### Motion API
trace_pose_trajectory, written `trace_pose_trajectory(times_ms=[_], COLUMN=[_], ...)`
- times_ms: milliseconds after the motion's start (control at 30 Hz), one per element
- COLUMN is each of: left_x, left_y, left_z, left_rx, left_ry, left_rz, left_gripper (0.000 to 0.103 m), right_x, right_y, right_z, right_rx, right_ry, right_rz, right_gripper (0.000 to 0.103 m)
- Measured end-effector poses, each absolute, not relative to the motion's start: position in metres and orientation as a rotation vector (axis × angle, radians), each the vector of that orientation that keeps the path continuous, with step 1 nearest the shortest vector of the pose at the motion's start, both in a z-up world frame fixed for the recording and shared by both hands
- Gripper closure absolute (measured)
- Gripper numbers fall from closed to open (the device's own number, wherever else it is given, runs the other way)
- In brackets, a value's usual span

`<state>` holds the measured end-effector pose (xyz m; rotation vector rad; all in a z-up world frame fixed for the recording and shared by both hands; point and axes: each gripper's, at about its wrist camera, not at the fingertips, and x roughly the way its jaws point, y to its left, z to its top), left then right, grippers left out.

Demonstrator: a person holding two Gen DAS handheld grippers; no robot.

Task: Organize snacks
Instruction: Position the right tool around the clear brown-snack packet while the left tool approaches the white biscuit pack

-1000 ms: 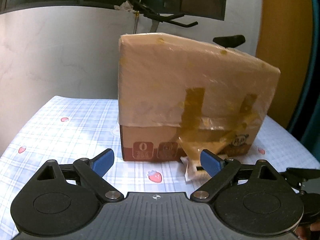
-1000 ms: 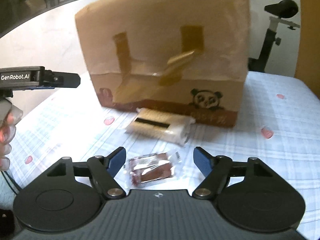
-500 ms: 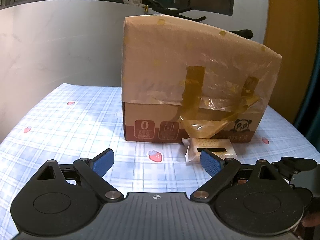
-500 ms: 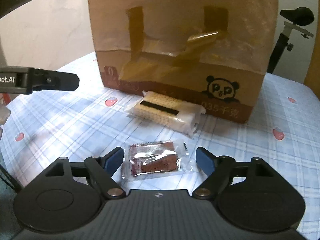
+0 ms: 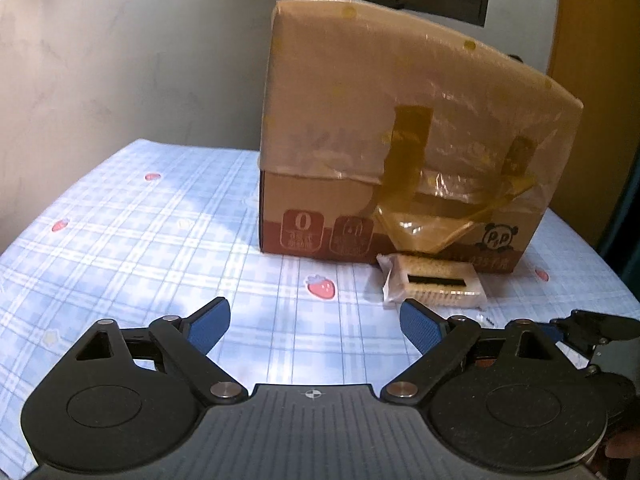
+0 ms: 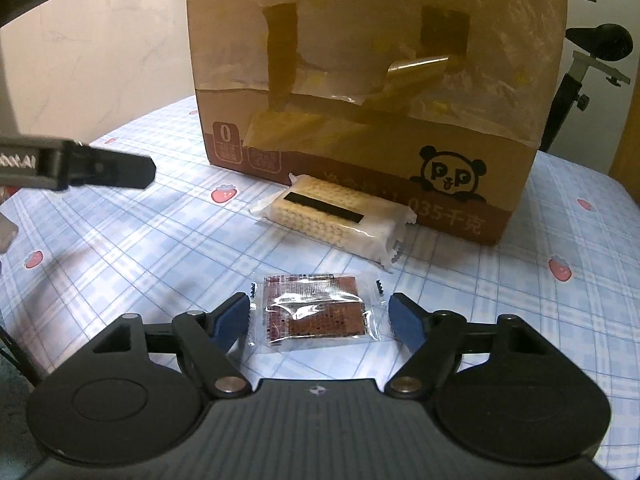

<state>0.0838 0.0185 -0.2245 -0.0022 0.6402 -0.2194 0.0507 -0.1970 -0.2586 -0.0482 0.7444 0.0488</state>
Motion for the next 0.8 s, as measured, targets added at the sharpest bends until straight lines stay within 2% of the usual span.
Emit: trace_pose_trajectory(times_ms=[200,367,533,633,800], left_x=[0.086,0.086,0.086,0.084,0.084], left_y=[0.020,0.022,0.019,0.017,0.021], left_z=[-0.229,-0.231,-0.230,-0.228,-0.225], left_rx=[-0.011,-0.016,-0.009,0.001,-0.004], left_ry=[0.654,0.663,0.658,0.650,0.643], left_rz=[-0.213,-0.202,-0.204,-0.214,-0.228], left_gripper=[0.012,0.012,0.012,0.012,0.012], right_x=[0.045,0.044,0.045,0.046,0.039], right_y=[-0.206,-0.211,-0.208,-0.208,-0.210], right_z=[-0.257,-0.256,-0.256,-0.256,-0.243], right_rx=[0.009,0.047,0.033,0.038,0.033], right_ry=[0.718,0.713,0.720,0.730,0.707], right_rz=[0.053,0.056,0.040,0.050,0.061], right_gripper=[0.034,0.035,0.033,0.025,0.025])
